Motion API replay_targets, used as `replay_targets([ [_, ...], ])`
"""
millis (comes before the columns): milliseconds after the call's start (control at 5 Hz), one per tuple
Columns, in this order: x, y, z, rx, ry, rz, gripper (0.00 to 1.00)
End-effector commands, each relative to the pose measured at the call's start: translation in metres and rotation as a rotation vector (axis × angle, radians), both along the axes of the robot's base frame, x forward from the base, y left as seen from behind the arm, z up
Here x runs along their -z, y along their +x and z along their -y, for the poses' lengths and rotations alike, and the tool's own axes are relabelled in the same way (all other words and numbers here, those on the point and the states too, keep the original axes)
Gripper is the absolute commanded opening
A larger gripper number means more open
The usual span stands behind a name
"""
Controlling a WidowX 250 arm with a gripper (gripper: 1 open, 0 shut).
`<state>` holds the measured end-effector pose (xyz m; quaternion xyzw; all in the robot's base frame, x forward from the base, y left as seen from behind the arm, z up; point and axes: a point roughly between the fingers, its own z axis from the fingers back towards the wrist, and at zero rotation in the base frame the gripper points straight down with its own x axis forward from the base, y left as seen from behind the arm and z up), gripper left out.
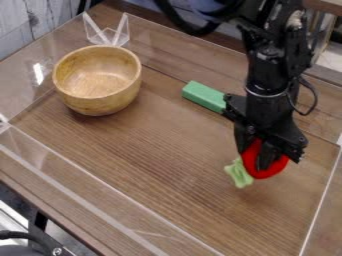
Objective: Move the red fruit to the right
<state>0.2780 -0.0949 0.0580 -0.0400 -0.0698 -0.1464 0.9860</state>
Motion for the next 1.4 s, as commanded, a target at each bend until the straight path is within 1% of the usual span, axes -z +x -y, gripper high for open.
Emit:
replay_targets([
  [0, -0.008, 0.007, 0.004, 0.012, -0.005, 0.042, 0.0],
  [200, -0.009, 0.004, 0.005, 0.042, -0.002, 0.046, 0.0],
  [400, -0.03, 0.027, -0.006, 0.024, 0.015, 0.087, 0.0],
  [600, -0.048, 0.067, -0.032, -0.037, 0.037, 0.131, 0.0],
  [800, -0.058, 0.099, -0.062, -0.133, 0.056, 0.133, 0.0],
  [1000, -0.055, 0.1, -0.079, -0.171, 0.075, 0.109, 0.0],
  [1200, -0.033, 0.099, -0.08, -0.216, 0.093, 0.085, 0.0],
])
